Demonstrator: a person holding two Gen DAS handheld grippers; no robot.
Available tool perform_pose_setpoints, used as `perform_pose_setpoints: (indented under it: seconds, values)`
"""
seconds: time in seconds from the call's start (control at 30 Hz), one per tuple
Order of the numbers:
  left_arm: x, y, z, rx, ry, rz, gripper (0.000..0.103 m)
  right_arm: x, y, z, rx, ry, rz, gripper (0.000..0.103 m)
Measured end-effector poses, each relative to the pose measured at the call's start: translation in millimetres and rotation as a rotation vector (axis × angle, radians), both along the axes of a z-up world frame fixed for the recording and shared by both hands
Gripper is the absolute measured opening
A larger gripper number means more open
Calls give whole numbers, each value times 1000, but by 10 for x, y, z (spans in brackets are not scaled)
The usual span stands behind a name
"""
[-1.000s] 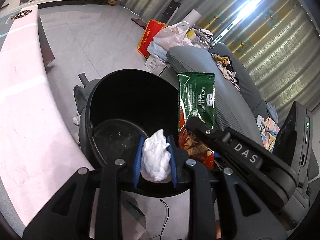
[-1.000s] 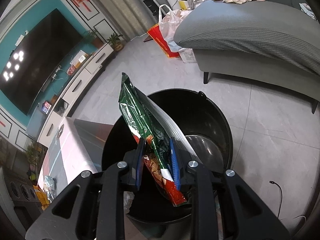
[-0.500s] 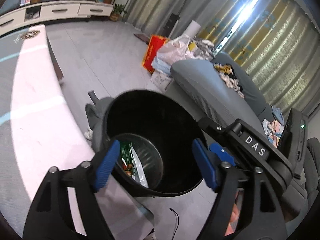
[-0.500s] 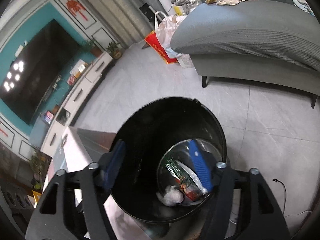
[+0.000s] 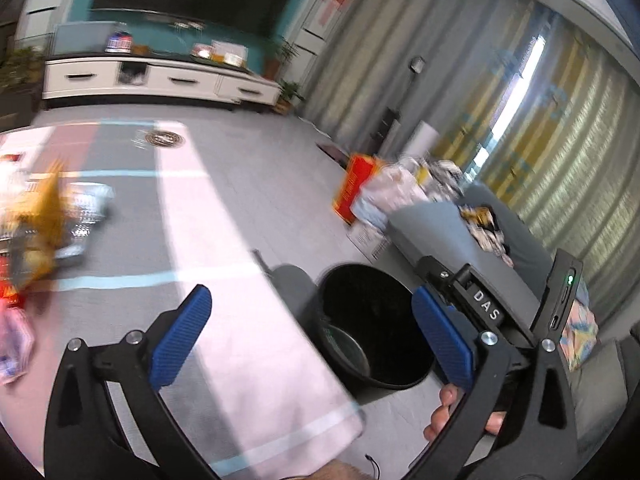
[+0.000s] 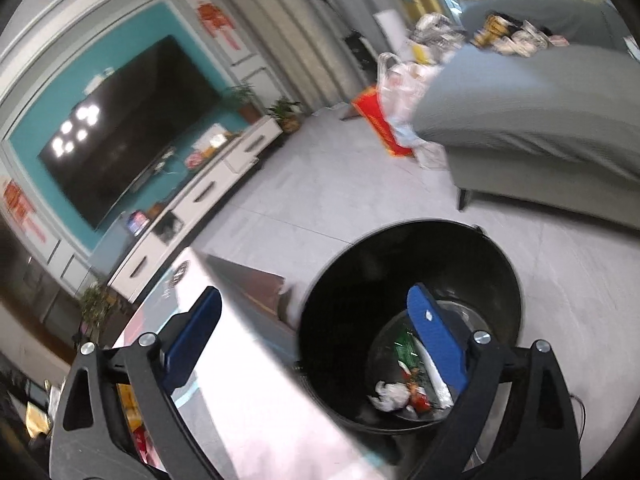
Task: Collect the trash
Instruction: 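Move both grippers back from the bin toward the cluttered table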
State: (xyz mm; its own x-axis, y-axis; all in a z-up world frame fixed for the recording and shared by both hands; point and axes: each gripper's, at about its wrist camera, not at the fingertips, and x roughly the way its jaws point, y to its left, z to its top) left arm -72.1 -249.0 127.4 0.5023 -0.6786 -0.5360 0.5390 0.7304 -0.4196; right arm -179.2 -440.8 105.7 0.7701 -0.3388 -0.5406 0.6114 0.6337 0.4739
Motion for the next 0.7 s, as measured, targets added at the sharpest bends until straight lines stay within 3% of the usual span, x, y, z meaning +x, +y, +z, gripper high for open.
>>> perform_pose_setpoints:
  seconds: [0.03,0.23,0.4,0.47,0.6,0.7]
  values:
    - [-2,119,34,-2,-3,29,100,50,91,51,-27,-12,23,100]
    - [-34,816,223,49,-71,181,100,334,515,208,-129,-47,155,100]
    - [20,1397,270,192,-156,360,100,570,867,189,-167,-118,218,100]
    - [53,1662,222,248,-178,423,100,724,1075,157,-218,-71,262,100]
    - [112,2203,54,318,-157,541,100,930,1473,79,-312,-26,357,100]
    - [105,2646,-96,278,-114,655,100,995,1709,7,-330,-51,396,100]
